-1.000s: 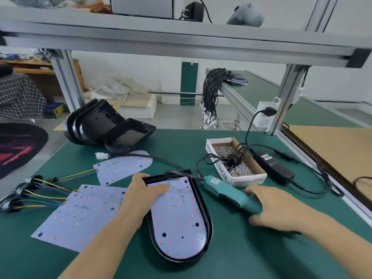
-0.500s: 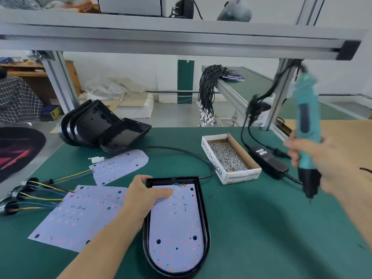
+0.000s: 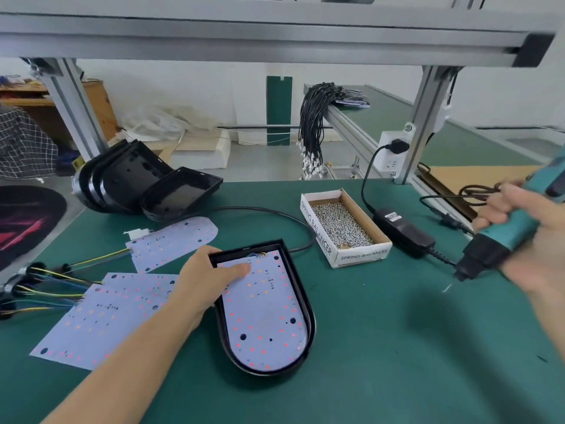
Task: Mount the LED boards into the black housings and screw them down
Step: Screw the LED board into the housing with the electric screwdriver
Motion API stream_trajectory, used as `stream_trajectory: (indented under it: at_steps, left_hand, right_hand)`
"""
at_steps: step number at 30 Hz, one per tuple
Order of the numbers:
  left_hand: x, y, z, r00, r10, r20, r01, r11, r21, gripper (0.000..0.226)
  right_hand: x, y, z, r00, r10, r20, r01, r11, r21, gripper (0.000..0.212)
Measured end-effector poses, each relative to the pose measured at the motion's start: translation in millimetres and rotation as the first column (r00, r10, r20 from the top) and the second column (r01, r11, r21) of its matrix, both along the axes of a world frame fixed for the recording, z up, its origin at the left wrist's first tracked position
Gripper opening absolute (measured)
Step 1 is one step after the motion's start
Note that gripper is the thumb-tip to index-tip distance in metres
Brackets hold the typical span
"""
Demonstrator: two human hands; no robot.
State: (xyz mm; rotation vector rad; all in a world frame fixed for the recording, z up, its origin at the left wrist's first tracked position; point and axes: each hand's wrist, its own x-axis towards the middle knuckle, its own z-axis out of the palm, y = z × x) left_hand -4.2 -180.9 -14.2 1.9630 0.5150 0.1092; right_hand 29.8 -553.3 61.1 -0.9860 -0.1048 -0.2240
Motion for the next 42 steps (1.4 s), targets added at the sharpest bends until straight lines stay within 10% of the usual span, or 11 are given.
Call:
stream_trajectory:
  at_steps: [7,12,16,21,42]
  left_hand:
    - [-9,6,12,0.998,0.0,-0.061,0.025,0.908,0.417,0.067]
    - [16,-43,56,0.891,-0.294,0.346,0.037,0.807,0.589,0.027]
    - [73,-127,68,0.781,-0.618,0.097,0.36,0.571,0.738,0.014]
    - [126,-166,27,0.807,-0.545,-0.23,0.448,0.309,0.839,0.019]
    - [107,-165,29,0.763,-0.517,-0.388,0.562,0.235,0.793,0.031]
  right_hand:
    - [-8,13,17,0.989,-0.032,0.147,0.043,0.996,-0.074,0.026]
    - [-8,22,22,0.99,-0.013,0.139,0.025,0.996,-0.086,0.024]
    - [-8,41,23,0.988,-0.006,0.156,0.023,0.994,-0.11,0.022]
    - [-11,52,25,0.983,-0.036,0.18,0.047,0.997,-0.061,0.023]
    - [-20,62,24,0.987,-0.048,0.156,0.059,0.996,-0.07,0.024]
